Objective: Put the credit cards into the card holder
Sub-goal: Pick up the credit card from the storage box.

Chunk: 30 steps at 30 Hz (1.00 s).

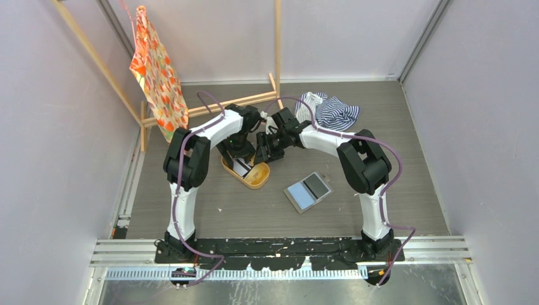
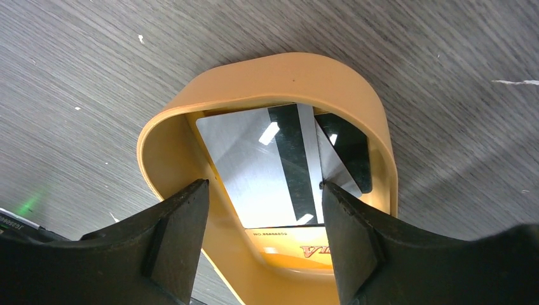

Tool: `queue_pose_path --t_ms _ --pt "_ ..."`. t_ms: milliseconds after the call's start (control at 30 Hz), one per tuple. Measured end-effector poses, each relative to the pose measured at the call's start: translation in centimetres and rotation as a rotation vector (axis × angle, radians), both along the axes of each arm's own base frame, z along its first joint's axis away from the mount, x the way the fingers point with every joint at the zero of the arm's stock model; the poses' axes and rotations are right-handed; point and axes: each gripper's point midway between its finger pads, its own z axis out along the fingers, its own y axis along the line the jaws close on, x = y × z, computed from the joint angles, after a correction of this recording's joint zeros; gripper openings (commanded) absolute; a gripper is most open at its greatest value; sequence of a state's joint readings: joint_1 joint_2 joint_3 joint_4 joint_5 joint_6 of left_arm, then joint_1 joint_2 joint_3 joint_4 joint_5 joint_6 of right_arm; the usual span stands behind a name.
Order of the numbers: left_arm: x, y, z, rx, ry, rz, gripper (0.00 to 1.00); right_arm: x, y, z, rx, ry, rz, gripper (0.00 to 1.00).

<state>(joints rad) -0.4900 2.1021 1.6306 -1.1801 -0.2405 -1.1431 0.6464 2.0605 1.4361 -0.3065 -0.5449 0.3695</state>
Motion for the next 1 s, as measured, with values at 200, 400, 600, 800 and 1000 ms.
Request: queue_pose_path --t_ms 200,400,600,800,1000 --pt "0.0 0.0 -0.1 -0.001 0.006 -0.003 0.68 0.0 0.0 0.0 0.000 0.000 0.000 0.53" --pt "-0.1 0.0 -0.4 -0.029 0.009 0.007 0.68 0.0 0.0 0.0 0.000 0.000 0.000 0.53" --pt "-0.1 -0.4 -0.7 -0.104 -0.015 0.007 0.67 -0.1 0.0 0.0 0.003 0.003 0.004 0.53" --pt "0.0 -1.1 -0.9 -0.174 -0.068 -0.003 0.65 -0.1 0.1 0.1 0.005 0.003 0.005 0.53" --pt "0.1 -0.9 -0.8 -0.208 -0.133 -0.017 0.61 -0.1 0.1 0.1 0.005 0.004 0.005 0.53"
